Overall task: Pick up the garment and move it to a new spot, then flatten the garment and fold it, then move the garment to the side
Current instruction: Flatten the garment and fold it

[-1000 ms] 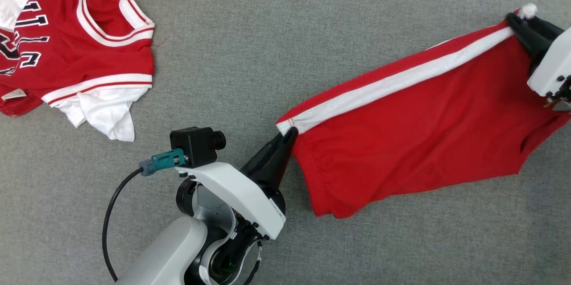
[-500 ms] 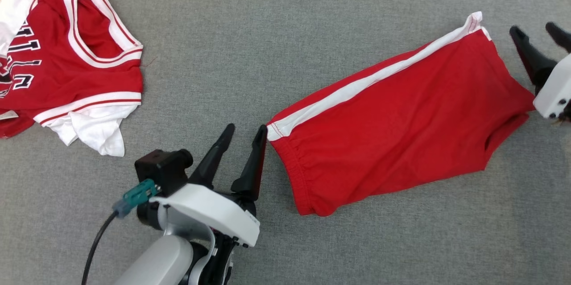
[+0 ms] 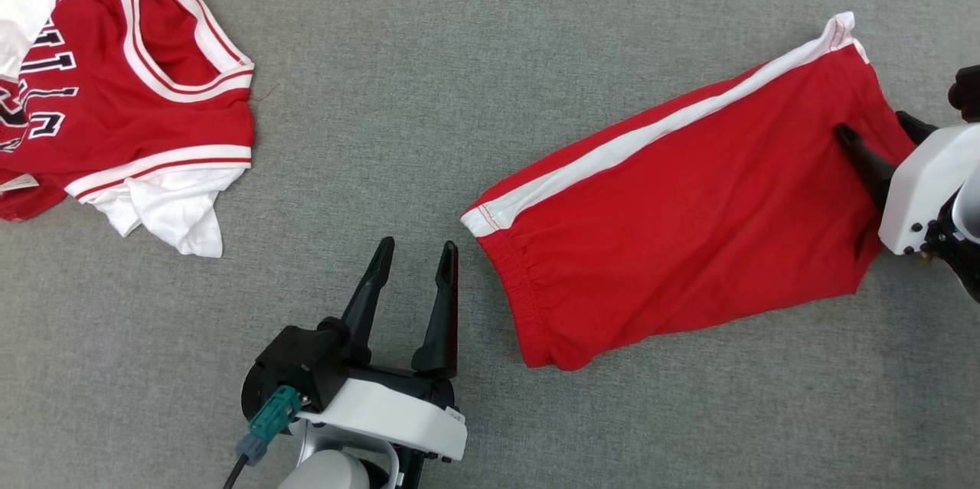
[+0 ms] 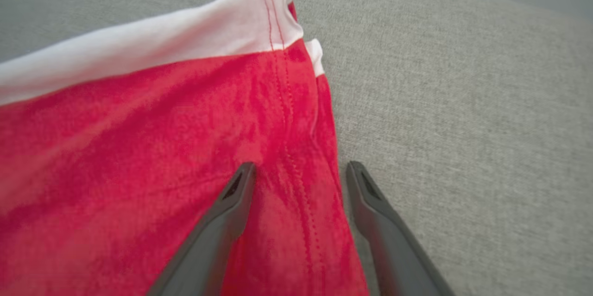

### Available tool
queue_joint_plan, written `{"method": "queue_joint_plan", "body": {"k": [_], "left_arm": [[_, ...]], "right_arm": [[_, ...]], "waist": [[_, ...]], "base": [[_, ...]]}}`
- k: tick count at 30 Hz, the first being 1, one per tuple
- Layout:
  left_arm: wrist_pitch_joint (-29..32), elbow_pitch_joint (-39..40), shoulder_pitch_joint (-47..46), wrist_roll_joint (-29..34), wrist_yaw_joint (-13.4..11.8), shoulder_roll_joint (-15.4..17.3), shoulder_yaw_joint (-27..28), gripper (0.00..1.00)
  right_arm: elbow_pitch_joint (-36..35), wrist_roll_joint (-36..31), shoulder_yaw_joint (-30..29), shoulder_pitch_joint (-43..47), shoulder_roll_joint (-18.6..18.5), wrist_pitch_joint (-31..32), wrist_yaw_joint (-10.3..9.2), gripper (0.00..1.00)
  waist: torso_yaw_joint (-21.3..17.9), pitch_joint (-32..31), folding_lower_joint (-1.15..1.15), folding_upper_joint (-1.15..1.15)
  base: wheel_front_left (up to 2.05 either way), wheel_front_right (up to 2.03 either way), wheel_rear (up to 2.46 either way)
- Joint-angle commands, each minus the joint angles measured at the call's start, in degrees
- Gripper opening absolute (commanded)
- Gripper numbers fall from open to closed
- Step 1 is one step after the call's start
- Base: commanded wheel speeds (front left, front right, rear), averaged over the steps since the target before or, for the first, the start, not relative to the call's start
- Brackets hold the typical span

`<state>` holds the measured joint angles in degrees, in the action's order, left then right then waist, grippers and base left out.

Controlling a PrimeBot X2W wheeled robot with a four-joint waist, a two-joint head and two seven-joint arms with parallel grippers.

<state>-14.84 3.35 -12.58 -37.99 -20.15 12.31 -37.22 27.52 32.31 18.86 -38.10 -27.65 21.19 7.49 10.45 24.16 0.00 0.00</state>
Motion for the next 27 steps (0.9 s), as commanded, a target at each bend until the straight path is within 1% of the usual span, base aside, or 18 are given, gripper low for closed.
{"method": "queue_joint_plan", "body": {"k": [1, 3, 4, 5, 9, 11, 17, 20, 23, 25, 27], "left_arm": [[-0.29, -0.72, 0.29, 1.03, 0.6, -0.04, 0.5, 1.0], [-0.39, -1.55, 0.33, 1.66, 1.34, -0.82, 0.97, 1.0], [-0.4, -1.88, 0.39, 2.08, 1.74, -1.19, 1.48, 1.0], [-0.41, -2.18, 0.59, 2.59, 2.16, -1.45, 2.04, 1.0], [-0.39, -3.61, 2.79, 4.76, 4.3, -2.19, 4.22, 1.0], [-0.4, -4.13, 4.07, 5.74, 5.6, -2.35, 5.13, 1.0], [-0.41, -5.56, 8.74, 7.67, 8.56, -2.32, 7.75, 1.0], [-0.42, -5.78, 10.5, 8.39, 9.53, -2.58, 8.61, 1.0], [-0.42, -6.04, 11.93, 8.96, 10.39, -3.09, 9.2, 1.0], [-0.42, -6.07, 12.57, 9.12, 10.66, -3.56, 9.84, 1.0], [-0.42, -6.05, 13.39, 9.41, 11.02, -4.23, 10.38, 1.0]], "right_arm": [[1.47, -0.88, 0.35, 0.37, 0.59, 1.17, 0.01, 1.0], [2.86, -1.44, 0.52, 0.5, 1.48, 2.26, 0.01, 1.0], [3.21, -1.35, 0.76, 0.6, 1.93, 2.53, 0.01, 0.42], [3.64, -0.7, 0.5, 0.75, 2.47, 2.26, 0.01, 0.0], [5.41, 3.06, -2.77, 1.91, 4.25, 0.99, 0.01, 0.0], [5.84, 5.3, -4.83, 2.81, 4.3, 0.69, 0.0, 0.0], [6.33, 10.99, -10.64, 7.3, 1.19, 1.18, 0.0, 0.0], [7.24, 12.26, -14.22, 9.65, -1.63, 1.71, 0.0, 0.0], [8.02, 12.09, -18.38, 11.69, -5.09, 1.19, 0.0, 0.0], [6.78, 12.77, -20.72, 12.7, -6.71, 1.19, 0.09, 0.0], [3.78, 13.3, -21.88, 13.59, -7.83, 1.59, 0.07, 0.0]], "waist": [[0.66, 0.38, 0.0, 0.0], [0.89, 0.34, 0.0, 0.0], [0.86, 0.14, 0.0, 0.0], [0.68, -0.21, 0.0, 0.0], [-1.02, -2.86, 0.0, 0.0], [-1.98, -4.55, 0.0, 0.0], [-4.17, -8.83, 0.0, 0.0], [-4.5, -9.89, 0.0, 0.0], [-4.07, -10.71, 0.0, 0.0], [-3.86, -10.95, 0.0, 0.0], [-3.76, -11.27, 0.0, 0.0]], "base": [[0.0, 0.0, 0.0], [0.0, 0.0, 0.0], [0.0, 0.0, 0.0], [0.0, 0.0, 0.0], [0.0, 0.0, 0.0], [0.0, 0.0, 0.0], [0.0, 0.0, 0.0], [0.0, 0.0, 0.0], [0.0, 0.0, 0.0], [0.0, 0.0, 0.0], [0.0, 0.0, 0.0]]}}
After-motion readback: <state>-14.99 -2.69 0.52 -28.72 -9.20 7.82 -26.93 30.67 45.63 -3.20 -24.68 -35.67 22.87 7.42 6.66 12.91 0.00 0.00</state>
